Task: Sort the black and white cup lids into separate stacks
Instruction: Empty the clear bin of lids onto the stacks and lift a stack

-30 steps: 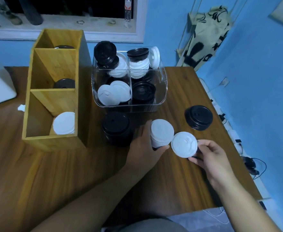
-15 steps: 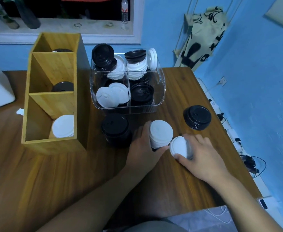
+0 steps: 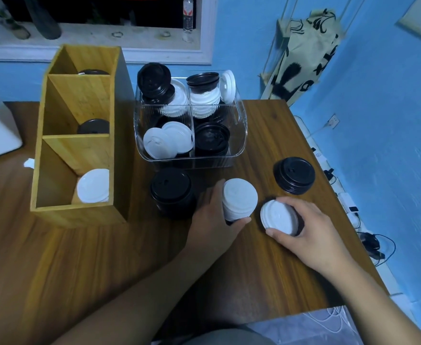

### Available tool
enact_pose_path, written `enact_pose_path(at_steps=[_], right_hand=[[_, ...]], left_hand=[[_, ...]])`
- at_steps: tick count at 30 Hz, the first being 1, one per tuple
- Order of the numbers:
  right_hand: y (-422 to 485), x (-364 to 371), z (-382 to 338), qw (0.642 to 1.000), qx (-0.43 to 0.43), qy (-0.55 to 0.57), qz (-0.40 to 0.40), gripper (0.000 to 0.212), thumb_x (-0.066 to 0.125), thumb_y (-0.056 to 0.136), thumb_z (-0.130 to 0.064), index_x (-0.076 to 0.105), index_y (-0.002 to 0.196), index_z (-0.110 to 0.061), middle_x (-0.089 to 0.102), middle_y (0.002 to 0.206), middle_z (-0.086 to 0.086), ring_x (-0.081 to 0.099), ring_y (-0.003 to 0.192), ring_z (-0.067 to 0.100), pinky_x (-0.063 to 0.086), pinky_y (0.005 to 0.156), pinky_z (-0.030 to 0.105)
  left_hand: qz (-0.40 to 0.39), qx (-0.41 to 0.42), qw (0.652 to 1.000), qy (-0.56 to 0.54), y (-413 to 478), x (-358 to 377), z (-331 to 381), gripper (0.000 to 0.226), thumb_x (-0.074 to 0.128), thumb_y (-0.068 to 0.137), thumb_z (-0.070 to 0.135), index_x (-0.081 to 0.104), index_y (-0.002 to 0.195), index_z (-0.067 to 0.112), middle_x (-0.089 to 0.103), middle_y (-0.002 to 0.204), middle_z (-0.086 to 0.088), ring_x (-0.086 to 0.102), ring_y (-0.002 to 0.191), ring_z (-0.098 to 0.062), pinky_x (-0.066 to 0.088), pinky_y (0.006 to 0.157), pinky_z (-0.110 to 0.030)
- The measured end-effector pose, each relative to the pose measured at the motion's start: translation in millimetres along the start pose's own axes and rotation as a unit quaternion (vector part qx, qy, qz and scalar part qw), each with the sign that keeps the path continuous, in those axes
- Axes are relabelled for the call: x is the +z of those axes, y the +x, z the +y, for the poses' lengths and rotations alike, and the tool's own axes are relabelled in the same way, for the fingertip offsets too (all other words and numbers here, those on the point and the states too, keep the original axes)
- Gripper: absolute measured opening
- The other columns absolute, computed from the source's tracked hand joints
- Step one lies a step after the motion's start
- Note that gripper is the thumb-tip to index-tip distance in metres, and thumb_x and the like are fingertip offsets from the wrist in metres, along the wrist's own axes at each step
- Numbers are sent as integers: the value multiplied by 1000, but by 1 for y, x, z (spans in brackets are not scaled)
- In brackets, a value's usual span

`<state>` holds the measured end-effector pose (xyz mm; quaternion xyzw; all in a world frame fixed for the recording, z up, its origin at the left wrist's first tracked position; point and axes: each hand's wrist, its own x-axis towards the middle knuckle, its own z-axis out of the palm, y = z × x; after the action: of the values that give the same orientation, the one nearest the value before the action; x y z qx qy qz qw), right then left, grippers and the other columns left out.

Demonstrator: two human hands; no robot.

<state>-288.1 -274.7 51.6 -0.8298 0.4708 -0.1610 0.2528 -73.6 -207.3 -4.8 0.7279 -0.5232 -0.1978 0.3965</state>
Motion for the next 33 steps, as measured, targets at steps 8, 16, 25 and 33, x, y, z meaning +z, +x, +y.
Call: enact_pose_path(at_steps=[8,16,25,33], right_hand=[[52,2,-52,994,-104,10,-14,75,81,72,-57,60,138,-30,57,140,-17,46,130,3,35,106,18],[68,17,-56,989,-128,-17,-77,73,81,75,-51,59,141,-28,53,144,-13,40,133,7,26,108,16],[67,26,-58,980,-168,-68,-79,76,81,74,-54,56,140,-28,51,132,-12,41,122,15,45,98,35],[125,8,-111,974,-218,-12,-59,42,64,92,-52,66,125,-26,61,113,-16,53,107,4,43,92,22]], left_hand=[[22,17,1000,4,0,2,-2,92,85,73,47,42,149,21,53,138,6,47,128,-10,32,103,-21],[26,6,1000,9,0,3,0,99,85,73,50,36,154,18,51,146,2,47,133,-10,39,112,-31],[0,-3,1000,-28,-1,-4,7,97,78,79,47,29,158,19,47,151,1,41,139,-10,35,116,-31],[9,-7,999,-47,-2,-1,6,99,77,79,59,28,159,27,43,156,6,39,143,-10,32,119,-31]])
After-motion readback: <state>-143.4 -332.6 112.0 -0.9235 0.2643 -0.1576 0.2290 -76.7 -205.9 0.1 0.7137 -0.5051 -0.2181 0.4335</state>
